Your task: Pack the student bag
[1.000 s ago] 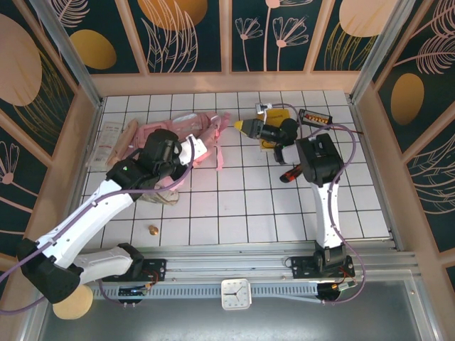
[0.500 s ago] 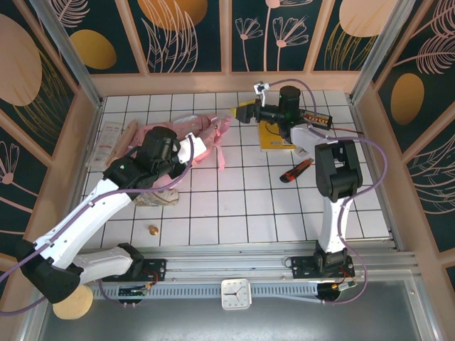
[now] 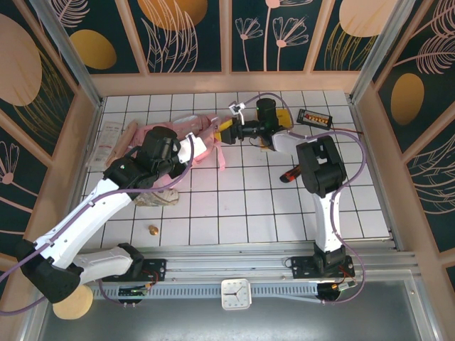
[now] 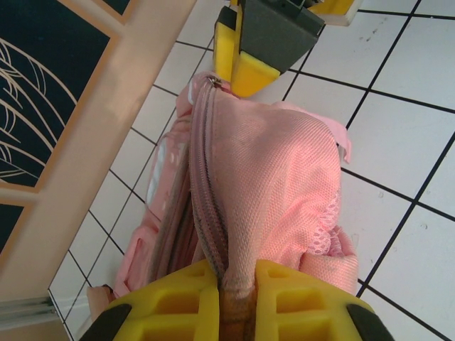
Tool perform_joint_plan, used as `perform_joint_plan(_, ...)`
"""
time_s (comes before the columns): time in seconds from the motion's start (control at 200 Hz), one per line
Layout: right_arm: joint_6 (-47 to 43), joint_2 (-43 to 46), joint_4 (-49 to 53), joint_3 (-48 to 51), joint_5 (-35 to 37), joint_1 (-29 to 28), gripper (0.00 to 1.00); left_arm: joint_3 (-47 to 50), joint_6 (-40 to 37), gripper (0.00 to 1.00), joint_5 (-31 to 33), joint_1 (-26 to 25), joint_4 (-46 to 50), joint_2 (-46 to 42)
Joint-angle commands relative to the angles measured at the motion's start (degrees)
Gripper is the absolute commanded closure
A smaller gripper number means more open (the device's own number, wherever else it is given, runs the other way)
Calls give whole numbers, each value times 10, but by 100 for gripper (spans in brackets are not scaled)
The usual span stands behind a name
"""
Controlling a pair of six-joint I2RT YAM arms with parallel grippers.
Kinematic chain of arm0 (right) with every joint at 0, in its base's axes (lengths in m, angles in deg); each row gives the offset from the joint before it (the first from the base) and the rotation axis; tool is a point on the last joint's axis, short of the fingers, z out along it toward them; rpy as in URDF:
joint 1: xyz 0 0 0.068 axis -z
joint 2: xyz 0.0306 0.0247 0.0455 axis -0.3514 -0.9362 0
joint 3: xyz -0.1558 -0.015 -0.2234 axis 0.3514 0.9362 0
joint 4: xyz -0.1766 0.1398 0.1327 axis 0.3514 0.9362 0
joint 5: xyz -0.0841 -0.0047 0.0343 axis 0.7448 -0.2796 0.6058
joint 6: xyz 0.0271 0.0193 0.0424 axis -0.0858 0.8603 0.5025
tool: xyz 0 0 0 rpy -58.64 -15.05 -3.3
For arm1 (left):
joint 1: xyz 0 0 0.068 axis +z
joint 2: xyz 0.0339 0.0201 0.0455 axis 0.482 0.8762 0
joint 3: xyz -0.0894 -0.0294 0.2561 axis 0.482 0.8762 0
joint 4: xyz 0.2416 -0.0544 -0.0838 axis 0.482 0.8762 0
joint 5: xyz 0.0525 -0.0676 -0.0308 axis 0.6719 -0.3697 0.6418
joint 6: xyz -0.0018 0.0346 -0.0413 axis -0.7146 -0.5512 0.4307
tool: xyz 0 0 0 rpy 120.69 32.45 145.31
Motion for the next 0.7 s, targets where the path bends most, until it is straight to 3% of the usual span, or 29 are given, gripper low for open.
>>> perform_joint_plan(0.0, -14, -26, -14, -28, -39, 12, 22, -16, -10, 100, 31, 4, -42, -9)
perform_joint_plan(0.5, -50, -49, 4, -51, -85, 4, 27, -7, -11, 100, 33, 3, -39, -20)
perform_joint_plan(0.595, -51, -65, 18, -80, -91, 2, 34, -4, -10, 100, 33, 4, -39, -21)
perform_joint_plan(0.696, -47, -71, 19, -96, -76, 0, 35, -2, -8, 100, 29, 4, -39, -21)
